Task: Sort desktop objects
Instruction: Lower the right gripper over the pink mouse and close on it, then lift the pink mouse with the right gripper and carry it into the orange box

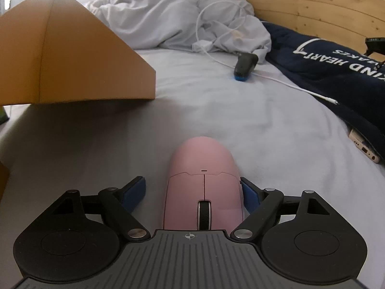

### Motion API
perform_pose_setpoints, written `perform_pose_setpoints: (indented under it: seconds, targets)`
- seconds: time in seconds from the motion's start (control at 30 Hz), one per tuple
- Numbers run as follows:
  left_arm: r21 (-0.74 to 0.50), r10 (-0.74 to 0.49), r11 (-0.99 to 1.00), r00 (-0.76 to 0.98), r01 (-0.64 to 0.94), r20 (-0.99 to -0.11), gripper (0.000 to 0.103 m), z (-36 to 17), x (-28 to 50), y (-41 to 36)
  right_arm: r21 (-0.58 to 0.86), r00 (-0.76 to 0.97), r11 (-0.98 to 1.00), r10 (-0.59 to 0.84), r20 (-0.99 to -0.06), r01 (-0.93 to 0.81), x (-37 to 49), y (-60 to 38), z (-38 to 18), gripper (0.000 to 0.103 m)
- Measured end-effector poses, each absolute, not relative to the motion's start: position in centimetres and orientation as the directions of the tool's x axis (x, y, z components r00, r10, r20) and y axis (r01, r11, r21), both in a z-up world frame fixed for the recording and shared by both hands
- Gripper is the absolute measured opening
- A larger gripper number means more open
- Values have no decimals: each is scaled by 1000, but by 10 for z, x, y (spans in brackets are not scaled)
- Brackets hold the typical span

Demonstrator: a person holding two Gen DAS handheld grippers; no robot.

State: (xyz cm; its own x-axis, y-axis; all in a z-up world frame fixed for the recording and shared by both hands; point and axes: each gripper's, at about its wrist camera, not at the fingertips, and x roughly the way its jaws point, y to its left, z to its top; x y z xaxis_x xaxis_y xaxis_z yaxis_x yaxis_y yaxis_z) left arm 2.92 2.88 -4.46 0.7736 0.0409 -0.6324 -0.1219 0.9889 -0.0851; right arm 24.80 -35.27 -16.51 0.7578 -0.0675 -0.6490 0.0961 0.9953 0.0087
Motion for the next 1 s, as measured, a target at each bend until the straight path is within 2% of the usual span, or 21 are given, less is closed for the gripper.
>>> perform_pose_setpoints:
  seconds: [0.1,0.17,0.8,1.0]
  targets:
    - [-84,41,989,771,-122,-636,103,-45,29,28,7,759,995,-73,-647,102,248,-353,-165,75]
    - [-81,42,989,769,-122,-638,103,-46,29,28,7,759,994,-77,-646,107,248,-354,-165,63]
    - [-76,11,994,786,-74,-618,103,-41,29,15,40,744,994,-48,-667,101,222,-368,-157,63]
    - [-90,-1,994,790,-69,-613,103,-40,32,14,95,766,988,-34,-641,123,203,-377,-139,63]
